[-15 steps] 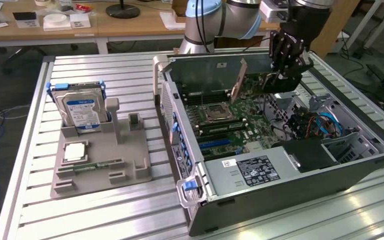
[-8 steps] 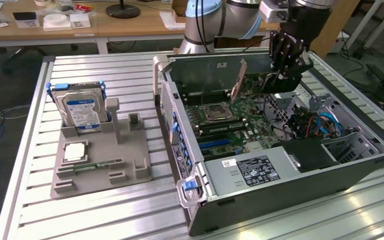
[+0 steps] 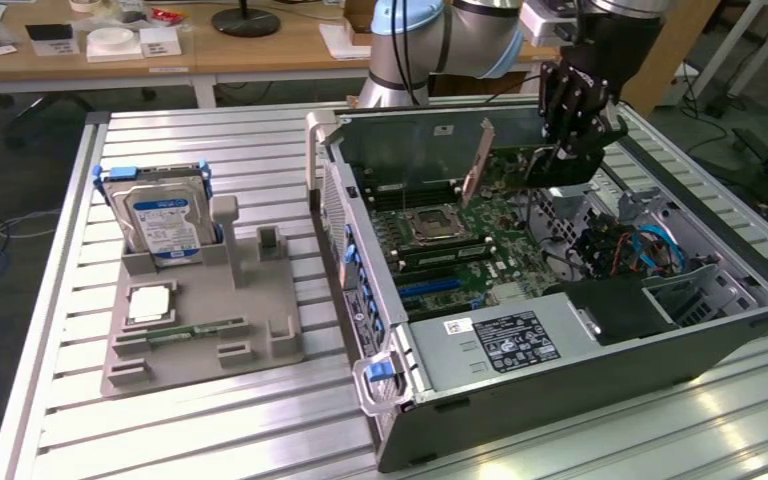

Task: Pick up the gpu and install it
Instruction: 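Insert the gpu into the slot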

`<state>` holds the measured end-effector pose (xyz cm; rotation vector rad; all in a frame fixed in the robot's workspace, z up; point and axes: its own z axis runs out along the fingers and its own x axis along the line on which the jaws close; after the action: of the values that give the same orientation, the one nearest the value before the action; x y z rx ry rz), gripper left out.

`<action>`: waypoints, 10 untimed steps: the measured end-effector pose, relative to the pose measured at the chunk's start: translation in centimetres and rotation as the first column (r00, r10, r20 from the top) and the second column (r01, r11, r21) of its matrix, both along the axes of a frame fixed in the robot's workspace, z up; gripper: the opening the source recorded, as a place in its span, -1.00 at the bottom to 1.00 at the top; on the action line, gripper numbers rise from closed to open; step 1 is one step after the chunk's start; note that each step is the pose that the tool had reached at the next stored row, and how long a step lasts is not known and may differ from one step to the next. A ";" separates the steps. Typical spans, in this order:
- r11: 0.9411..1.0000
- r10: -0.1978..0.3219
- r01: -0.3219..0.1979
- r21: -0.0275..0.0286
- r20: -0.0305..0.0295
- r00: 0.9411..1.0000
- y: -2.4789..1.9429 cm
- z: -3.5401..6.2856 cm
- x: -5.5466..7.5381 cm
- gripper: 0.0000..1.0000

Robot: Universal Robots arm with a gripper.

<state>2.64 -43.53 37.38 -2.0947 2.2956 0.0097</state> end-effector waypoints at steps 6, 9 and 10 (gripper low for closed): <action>1.000 0.000 0.000 0.000 0.000 1.000 -0.36 -0.04 0.0 -0.46; 1.000 0.000 0.000 0.000 0.000 1.000 -0.39 -0.04 0.0 -0.46; 1.000 0.000 0.000 0.000 0.000 1.000 -0.39 -0.04 0.0 -0.46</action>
<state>2.64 -43.92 37.33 -2.0948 2.2955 0.0096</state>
